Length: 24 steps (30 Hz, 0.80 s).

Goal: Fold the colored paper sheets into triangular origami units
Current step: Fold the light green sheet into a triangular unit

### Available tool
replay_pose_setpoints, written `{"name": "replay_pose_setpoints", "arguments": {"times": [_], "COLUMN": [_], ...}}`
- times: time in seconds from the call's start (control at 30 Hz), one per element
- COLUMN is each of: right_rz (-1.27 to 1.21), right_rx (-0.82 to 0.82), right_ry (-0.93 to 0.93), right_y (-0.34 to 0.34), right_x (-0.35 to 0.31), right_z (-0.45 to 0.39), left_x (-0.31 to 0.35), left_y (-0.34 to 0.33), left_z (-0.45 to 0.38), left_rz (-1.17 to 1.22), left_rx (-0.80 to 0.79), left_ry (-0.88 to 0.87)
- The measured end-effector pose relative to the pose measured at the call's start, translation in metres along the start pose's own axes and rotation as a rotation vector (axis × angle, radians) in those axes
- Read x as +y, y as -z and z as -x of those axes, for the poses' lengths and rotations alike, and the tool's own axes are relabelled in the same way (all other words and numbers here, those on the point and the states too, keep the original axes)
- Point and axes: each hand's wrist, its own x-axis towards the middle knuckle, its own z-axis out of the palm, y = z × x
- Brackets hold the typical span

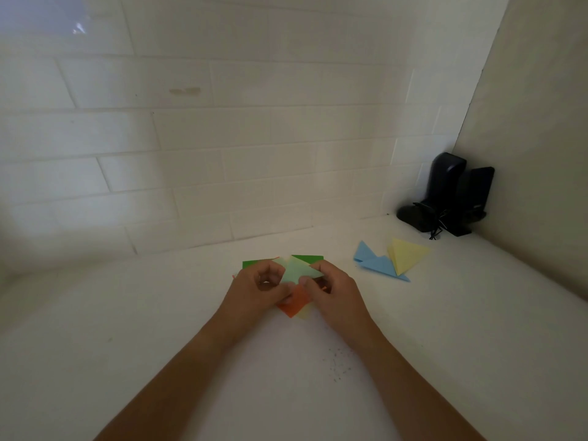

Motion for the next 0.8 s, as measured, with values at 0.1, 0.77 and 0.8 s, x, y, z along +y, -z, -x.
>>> {"name": "replay_pose_setpoints", "arguments": {"times": [0.1,0.77,0.8], "right_rz": [-0.028,0.017,0.016], "right_rx": [-0.014,0.043,0.034], "right_ry": [0.018,0.002,0.014], "right_y": [0.001,-0.001,-0.001], "right_x": [-0.002,0.000,-0.001], "right_z": [0.001,0.000,0.000], "left_x": [0.003,-0.004,-0.003], "left_y": [-0.003,0.005,0.004], "left_z": [0.003,0.000,0.001], "left_rz": [-0.104,-0.285,-0.291], "left_rx": [-0.032,0.028,0.027], "left_ry": [-0.057,-0.065,-0.064]}}
